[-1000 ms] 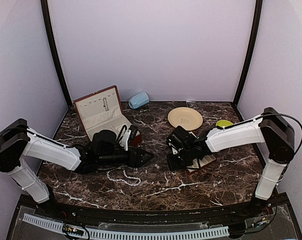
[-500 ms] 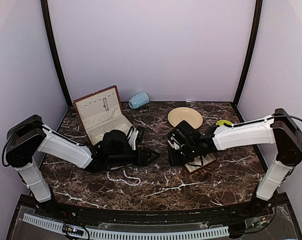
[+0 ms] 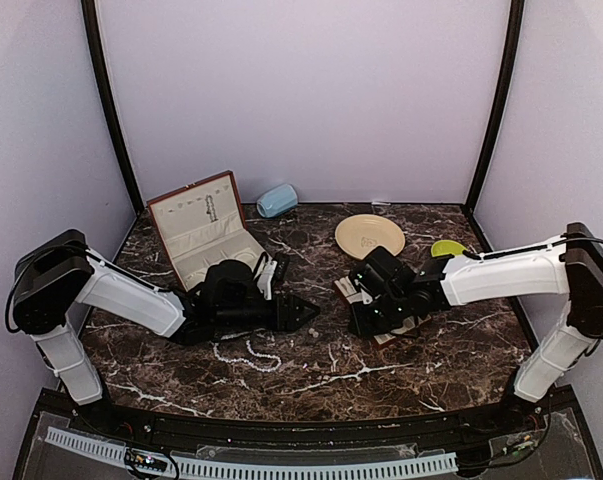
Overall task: Organize the mixed jewelry
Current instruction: Adjust the earring at the center of the board.
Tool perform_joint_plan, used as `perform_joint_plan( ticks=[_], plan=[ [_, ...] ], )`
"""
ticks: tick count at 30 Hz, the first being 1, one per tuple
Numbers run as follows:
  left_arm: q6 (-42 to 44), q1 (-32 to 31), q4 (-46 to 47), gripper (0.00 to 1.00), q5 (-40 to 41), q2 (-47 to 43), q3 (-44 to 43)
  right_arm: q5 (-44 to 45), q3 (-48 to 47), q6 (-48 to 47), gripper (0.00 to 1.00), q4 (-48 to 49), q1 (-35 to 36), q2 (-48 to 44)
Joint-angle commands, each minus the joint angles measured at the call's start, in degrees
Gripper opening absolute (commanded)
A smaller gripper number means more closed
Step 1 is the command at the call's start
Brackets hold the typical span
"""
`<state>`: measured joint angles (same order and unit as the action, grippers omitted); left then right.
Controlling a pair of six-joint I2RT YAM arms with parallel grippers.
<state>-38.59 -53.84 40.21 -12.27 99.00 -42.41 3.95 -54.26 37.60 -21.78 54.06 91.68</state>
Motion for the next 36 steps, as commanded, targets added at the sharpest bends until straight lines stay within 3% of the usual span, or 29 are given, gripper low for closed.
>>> perform_joint_plan(
  ticks=[1,13,21,31,36],
  plan=[
    [1.0,0.2,0.9,0.61,-0.6,-0.2,-0.7,1.7,0.7,0.5,0.22,-0.9,0.7,-0.1],
    [1.6,0.2,0.3,0.61,0.0,-1.3,0.5,2.4,-1.7,0.0,0.22,-0.1,1.3,4.7],
    [1.6,0.2,0.2,0.61,0.7,-1.6,1.0,3.6,-3.3,-1.9,0.26,-0.5,1.6,7.5],
    [1.3,0.2,0.5,0.61,0.9,-1.8,1.7,4.5,-3.1,-2.0,0.17,-2.8,2.2,7.8],
    [1.1,0.2,0.7,0.60,0.9,-1.9,2.0,5.2,-3.1,-0.9,0.17,-3.2,2.6,7.7]
  ],
)
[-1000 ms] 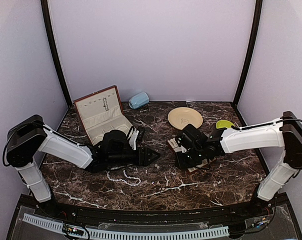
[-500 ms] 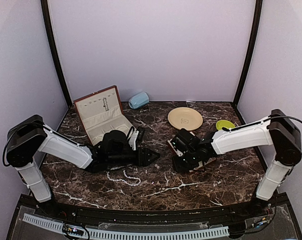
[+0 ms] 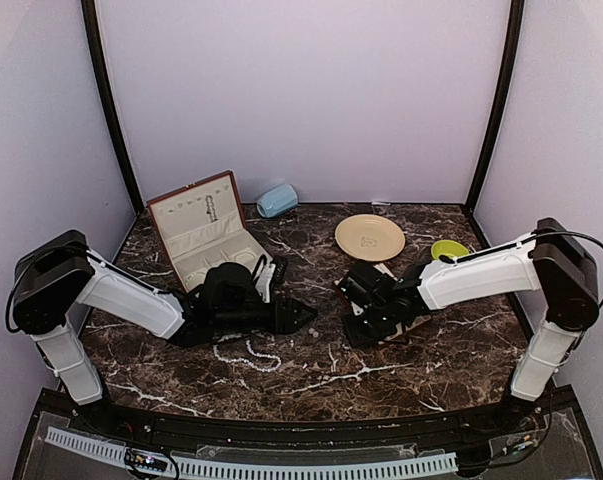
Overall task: Organize the mixed jewelry
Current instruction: Adjust the earring at the center of the board.
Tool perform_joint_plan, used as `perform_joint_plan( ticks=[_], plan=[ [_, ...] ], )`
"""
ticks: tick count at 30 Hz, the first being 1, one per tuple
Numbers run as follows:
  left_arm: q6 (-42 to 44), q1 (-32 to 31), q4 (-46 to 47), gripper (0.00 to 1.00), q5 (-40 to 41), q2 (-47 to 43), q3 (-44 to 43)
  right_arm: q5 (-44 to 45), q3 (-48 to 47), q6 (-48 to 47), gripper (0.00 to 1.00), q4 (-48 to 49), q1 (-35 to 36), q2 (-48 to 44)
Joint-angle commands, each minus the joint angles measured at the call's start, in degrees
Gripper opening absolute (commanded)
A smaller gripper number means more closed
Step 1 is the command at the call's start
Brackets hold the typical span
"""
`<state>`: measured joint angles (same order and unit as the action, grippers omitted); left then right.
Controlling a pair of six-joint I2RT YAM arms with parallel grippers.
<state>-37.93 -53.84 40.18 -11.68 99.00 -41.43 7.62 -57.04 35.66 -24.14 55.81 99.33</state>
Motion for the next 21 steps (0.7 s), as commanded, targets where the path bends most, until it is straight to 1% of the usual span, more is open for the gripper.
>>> perform_joint_plan(
  ticks=[1,8,21],
  plan=[
    [0.5,0.2,0.8,0.60,0.3,-1.9,1.0,2.0,-0.5,1.2,0.17,-1.1,1.0,0.1],
    [0.4,0.2,0.8,0.60,0.5,-2.2,1.2,6.2,-0.9,2.3,0.20,-3.2,1.6,0.2],
    [0.3,0.2,0.8,0.61,0.6,-2.6,1.7,5.9,-2.0,3.3,0.21,-1.6,1.6,-1.7]
  ],
)
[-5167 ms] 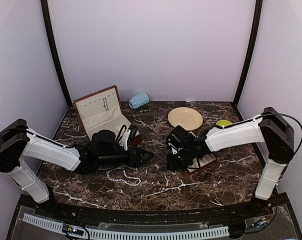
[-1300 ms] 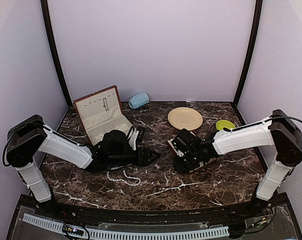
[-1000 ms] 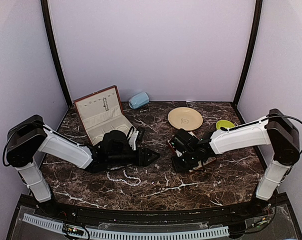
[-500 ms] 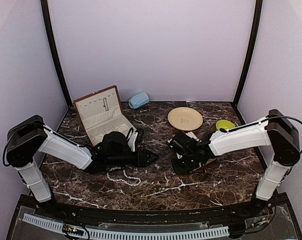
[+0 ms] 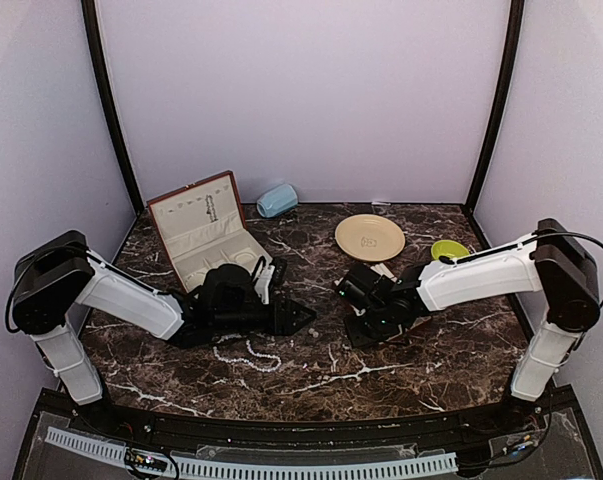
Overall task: Organize the mixed jewelry
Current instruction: Adjust the earring at the center of the board.
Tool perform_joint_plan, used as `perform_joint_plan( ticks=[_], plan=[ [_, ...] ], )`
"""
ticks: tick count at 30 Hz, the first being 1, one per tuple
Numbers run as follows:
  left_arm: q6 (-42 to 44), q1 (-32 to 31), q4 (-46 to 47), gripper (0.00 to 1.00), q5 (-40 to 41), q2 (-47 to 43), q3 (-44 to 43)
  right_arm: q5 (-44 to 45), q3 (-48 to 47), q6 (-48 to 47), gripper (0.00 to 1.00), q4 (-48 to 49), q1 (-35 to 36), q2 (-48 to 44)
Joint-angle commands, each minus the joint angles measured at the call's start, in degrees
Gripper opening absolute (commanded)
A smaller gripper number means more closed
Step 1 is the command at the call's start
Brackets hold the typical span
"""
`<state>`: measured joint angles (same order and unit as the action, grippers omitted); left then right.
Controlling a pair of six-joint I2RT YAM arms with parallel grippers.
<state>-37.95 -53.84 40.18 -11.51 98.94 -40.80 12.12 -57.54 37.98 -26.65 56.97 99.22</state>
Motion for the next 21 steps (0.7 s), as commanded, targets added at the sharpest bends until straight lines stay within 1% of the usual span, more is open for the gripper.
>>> perform_joint_plan(
  ticks=[1,12,17,21],
  plan=[
    [0.3,0.2,0.8,0.60,0.4,-2.5,1.1,1.5,-1.4,1.1,0.21,0.9,0.4,-1.7],
    [0.5,0.2,-0.3,0.61,1.6,-4.6,1.3,3.7,-3.2,1.4,0.20,-0.2,0.2,-1.7],
    [0.1,0.2,-0.8,0.61,2.5,-5.5,1.4,3.6,-3.3,1.4,0.16,-0.3,0.0,-0.7],
    [-0.2,0.2,-1.1,0.61,2.9,-5.6,1.7,3.8,-3.3,1.2,0.16,-0.5,0.0,0.0]
  ],
)
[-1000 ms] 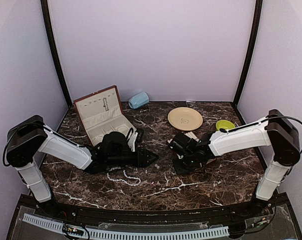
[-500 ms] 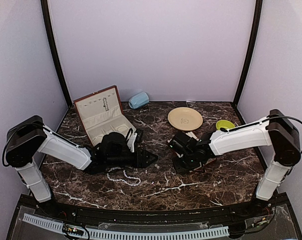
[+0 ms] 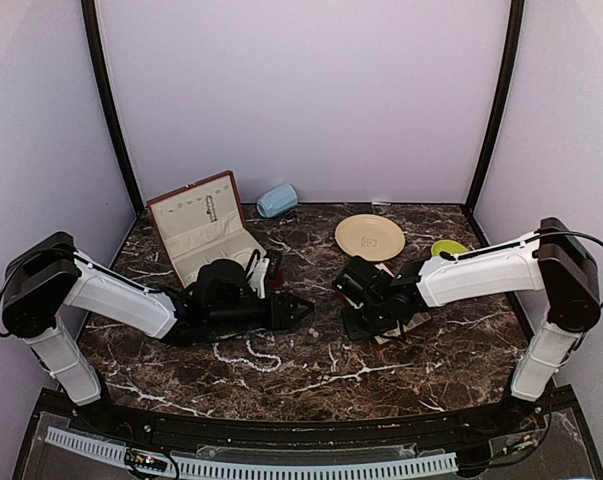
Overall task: Organize the mixed jewelry
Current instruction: Adjust the earring at the center of the board.
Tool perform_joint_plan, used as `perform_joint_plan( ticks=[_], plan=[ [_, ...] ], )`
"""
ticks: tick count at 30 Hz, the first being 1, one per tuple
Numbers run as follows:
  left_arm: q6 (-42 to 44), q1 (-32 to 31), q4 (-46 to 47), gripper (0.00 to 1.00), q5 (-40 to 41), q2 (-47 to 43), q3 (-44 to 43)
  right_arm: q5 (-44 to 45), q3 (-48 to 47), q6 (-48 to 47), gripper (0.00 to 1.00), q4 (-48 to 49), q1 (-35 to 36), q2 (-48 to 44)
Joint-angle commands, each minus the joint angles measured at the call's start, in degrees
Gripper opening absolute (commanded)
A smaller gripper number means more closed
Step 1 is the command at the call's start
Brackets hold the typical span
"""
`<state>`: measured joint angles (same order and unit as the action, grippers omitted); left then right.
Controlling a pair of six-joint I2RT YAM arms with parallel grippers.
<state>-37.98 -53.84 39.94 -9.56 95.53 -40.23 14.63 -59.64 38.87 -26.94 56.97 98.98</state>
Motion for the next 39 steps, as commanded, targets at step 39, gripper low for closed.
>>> perform_joint_plan(
  ticks=[39],
  plan=[
    [-4.6,3.1,-2.2,0.62,2.6,-8.4,6.0,-1.4,4.7,3.3,0.28,0.3,-3.8,-2.7]
  ],
)
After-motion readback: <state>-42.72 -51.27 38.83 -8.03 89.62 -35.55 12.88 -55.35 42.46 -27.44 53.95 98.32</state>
